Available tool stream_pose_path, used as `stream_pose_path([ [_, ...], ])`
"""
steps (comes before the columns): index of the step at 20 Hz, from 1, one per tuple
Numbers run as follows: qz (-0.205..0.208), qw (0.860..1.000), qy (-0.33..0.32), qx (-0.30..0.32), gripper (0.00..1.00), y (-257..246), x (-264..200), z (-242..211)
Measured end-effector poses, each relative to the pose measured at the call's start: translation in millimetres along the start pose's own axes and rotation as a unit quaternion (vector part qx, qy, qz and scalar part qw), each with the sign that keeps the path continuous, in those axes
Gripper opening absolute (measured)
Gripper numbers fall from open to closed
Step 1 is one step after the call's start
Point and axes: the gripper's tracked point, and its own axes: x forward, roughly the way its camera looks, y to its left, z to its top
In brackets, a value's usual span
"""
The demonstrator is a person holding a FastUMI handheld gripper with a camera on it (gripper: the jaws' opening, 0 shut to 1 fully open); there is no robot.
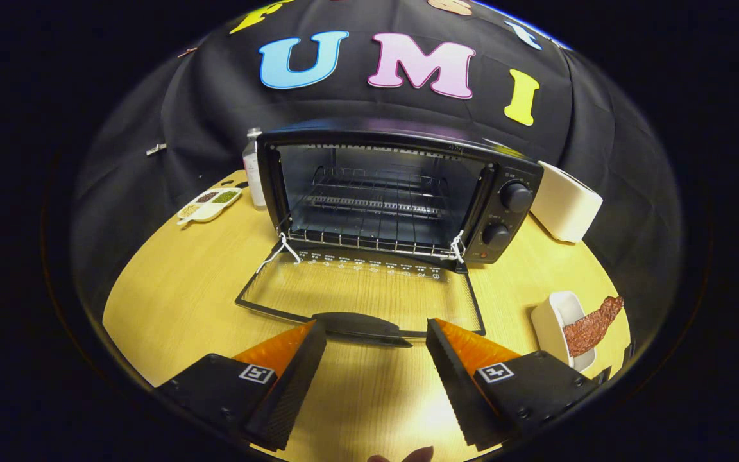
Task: Open the toaster oven, put the food inside, and close the toaster oven door.
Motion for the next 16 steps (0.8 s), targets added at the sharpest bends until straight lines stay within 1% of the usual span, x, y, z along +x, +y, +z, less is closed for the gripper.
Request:
stream_pose_path([
  [3, 0.009, 1.0, -0.021, 0.009, 0.98, -13.7, -17.3, 14.9],
  [5, 0.017, 0.999, -0.037, 0.0, 0.98, -27.4, -28.5, 25.8],
  [8, 0.04, 0.997, -0.067, -0.014, 0.99, -44.4, -51.4, 46.6],
  [11, 0.06, 0.993, -0.097, -0.008, 0.98, -67.3, -78.0, 69.9],
  [16, 0.094, 0.989, -0.114, -0.004, 0.98, -111.5, -110.6, 101.0],
])
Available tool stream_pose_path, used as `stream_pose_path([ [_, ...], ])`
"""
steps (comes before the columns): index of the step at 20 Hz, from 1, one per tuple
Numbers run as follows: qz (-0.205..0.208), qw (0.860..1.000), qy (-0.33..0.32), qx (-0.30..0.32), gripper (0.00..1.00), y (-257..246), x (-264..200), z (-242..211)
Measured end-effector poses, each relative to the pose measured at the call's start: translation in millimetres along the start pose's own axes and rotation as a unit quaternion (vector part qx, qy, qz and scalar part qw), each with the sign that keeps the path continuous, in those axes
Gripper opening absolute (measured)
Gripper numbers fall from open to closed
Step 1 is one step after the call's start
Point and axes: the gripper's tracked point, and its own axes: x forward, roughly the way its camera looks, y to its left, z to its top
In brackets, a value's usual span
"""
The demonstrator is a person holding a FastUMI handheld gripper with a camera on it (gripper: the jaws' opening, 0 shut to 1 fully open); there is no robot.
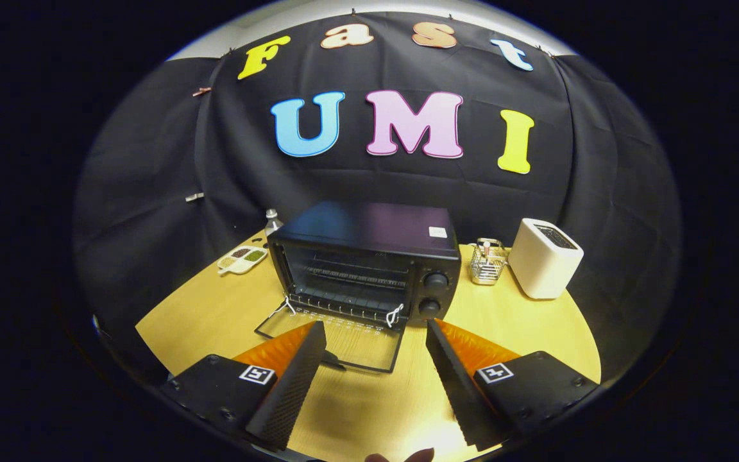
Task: Open the toaster oven, put the food inside, and close the toaster oven door.
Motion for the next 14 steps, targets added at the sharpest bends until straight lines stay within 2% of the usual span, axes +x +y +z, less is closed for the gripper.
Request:
stream_pose_path([
  [3, 0.006, 1.0, 0.006, 0.01, 0.98, -30.1, -10.2, 10.7],
  [6, 0.038, 0.999, 0.031, 0.02, 0.98, -54.8, -15.8, 14.5],
  [11, 0.076, 0.987, 0.138, 0.028, 0.98, -119.9, -21.0, -19.5],
  [14, 0.087, 0.97, 0.222, 0.047, 0.99, -163.7, -17.1, -55.2],
])
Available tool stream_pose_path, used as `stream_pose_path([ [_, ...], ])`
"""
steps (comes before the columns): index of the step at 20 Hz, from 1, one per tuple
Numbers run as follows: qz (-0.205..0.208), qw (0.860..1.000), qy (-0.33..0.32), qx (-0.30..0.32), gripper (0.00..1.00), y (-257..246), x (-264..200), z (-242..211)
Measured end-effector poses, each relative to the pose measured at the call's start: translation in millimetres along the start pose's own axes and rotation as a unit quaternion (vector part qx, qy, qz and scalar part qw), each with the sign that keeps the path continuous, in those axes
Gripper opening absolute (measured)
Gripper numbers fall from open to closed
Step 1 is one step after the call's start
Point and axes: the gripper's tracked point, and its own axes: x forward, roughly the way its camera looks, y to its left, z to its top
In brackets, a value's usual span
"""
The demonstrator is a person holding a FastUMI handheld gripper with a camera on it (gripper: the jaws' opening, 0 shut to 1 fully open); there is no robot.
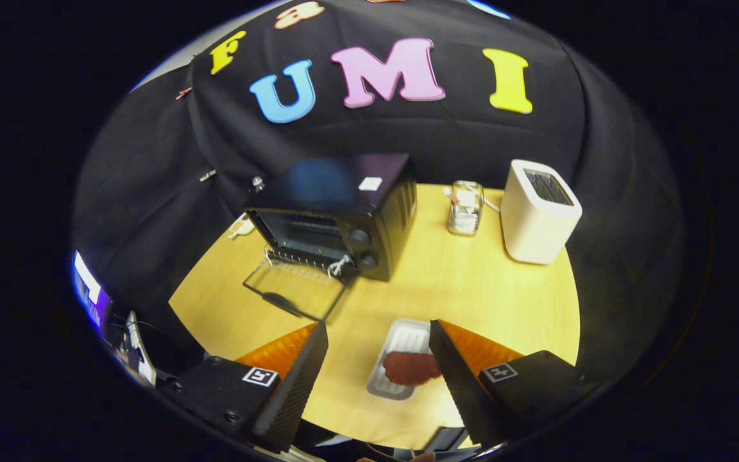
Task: Open the toaster oven, put the food inside, and close the toaster oven door.
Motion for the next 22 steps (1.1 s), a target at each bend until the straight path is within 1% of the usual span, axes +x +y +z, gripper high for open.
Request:
stream_pose_path([
  [2, -0.001, 0.998, 0.067, 0.013, 0.99, -32.8, 13.0, -23.6],
  [4, 0.006, 0.992, 0.119, 0.029, 0.99, -49.4, 27.3, -43.3],
  [5, 0.017, 0.99, 0.135, 0.038, 0.99, -52.6, 35.6, -51.3],
  [8, 0.048, 0.981, 0.174, 0.071, 0.95, -58.0, 57.0, -68.5],
  [9, 0.056, 0.979, 0.181, 0.08, 0.83, -58.9, 61.7, -72.7],
  [10, 0.064, 0.975, 0.193, 0.086, 0.78, -58.8, 65.0, -77.9],
  [11, 0.07, 0.971, 0.207, 0.092, 0.65, -57.8, 67.9, -84.5],
  [12, 0.074, 0.967, 0.222, 0.098, 0.58, -56.6, 70.2, -90.6],
  [13, 0.085, 0.964, 0.228, 0.11, 0.47, -53.0, 70.7, -92.0],
  [15, 0.11, 0.959, 0.221, 0.136, 0.32, -43.9, 65.9, -87.5],
  [16, 0.115, 0.96, 0.209, 0.143, 0.26, -41.1, 62.3, -81.8],
  [17, 0.108, 0.965, 0.2, 0.132, 0.17, -41.5, 57.8, -82.3],
  [18, 0.099, 0.97, 0.189, 0.116, 0.17, -42.8, 58.9, -81.5],
  [19, 0.089, 0.975, 0.178, 0.104, 0.14, -39.9, 54.8, -80.4],
  [22, 0.052, 0.986, 0.135, 0.088, 0.14, -37.6, 42.5, -65.9],
])
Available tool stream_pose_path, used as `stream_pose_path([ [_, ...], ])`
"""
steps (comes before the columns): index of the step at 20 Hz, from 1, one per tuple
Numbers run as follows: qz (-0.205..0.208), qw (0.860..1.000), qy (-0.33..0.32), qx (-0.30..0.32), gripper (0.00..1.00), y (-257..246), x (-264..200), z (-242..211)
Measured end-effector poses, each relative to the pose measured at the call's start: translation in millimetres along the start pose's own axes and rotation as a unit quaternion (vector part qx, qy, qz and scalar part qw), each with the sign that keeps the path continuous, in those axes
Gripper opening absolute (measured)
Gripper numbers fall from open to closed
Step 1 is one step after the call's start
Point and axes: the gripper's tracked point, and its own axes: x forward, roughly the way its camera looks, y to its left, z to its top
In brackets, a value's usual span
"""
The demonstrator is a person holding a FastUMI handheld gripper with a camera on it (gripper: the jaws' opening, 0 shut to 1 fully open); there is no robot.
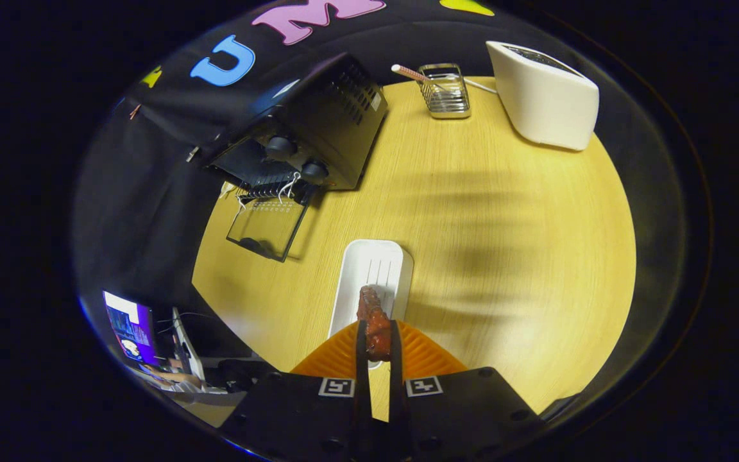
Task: Open the toaster oven, put the food inside, and close the toaster oven door.
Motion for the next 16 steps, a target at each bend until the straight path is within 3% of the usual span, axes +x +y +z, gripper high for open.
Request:
stream_pose_path([
  [6, -0.054, 0.992, -0.116, 0.007, 0.14, 39.1, -39.7, 24.8],
  [16, -0.004, 0.973, -0.232, 0.01, 0.14, 208.1, -34.1, 41.8],
])
